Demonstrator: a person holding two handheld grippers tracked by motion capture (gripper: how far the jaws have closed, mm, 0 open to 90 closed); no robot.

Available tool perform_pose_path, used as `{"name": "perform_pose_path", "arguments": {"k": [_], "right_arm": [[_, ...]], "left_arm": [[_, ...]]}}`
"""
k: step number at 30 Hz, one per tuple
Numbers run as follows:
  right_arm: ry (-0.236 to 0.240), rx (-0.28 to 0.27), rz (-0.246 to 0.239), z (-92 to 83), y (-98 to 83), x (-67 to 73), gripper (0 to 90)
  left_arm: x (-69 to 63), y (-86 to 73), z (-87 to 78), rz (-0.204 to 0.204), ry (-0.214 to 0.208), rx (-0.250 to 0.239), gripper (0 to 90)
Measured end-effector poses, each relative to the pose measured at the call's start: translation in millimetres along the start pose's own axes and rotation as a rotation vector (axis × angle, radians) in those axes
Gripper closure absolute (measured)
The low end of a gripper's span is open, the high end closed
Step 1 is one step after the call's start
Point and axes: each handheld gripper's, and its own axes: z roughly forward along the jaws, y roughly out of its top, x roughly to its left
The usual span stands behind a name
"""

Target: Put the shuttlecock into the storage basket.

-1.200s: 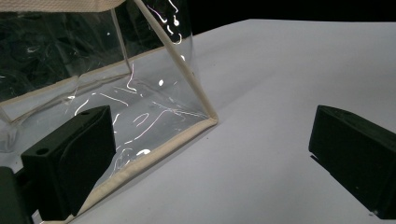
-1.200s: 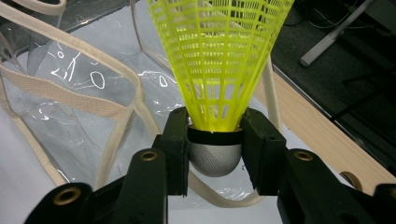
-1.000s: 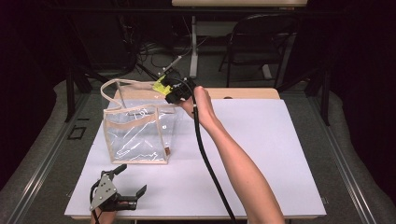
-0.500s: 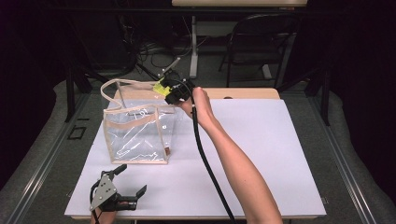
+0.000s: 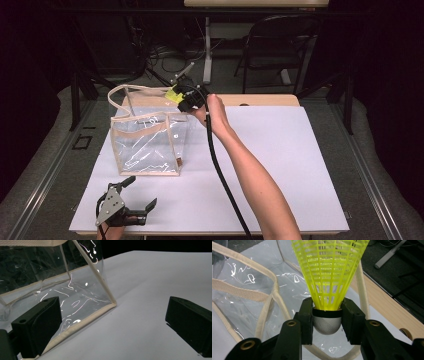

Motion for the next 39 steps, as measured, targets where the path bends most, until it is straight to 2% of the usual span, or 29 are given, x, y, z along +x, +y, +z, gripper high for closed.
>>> {"name": "perform_pose_path", "arguments": {"k": [20,28,32,39], "right_arm": [[-0.013,0.012,-0.005,7.2,0.9,4.0,62.8],[-0.016,-0.008,-0.007,4.3,1.8,4.6,51.2],[-0.017,-0.025,0.011,-1.3,0.5,2.7,36.4],[0.004,-0.065,0.046,-15.1,-7.7,-6.1,20.3]], "left_arm": [[0.8,0.0,-1.2,0.002,0.003,-0.001,0.7],[0.9,0.1,-1.6,0.003,0.004,-0.001,0.7],[1.2,0.3,-2.3,0.004,0.006,-0.003,0.7],[1.0,0.4,-1.6,0.005,0.005,-0.002,0.7]]}}
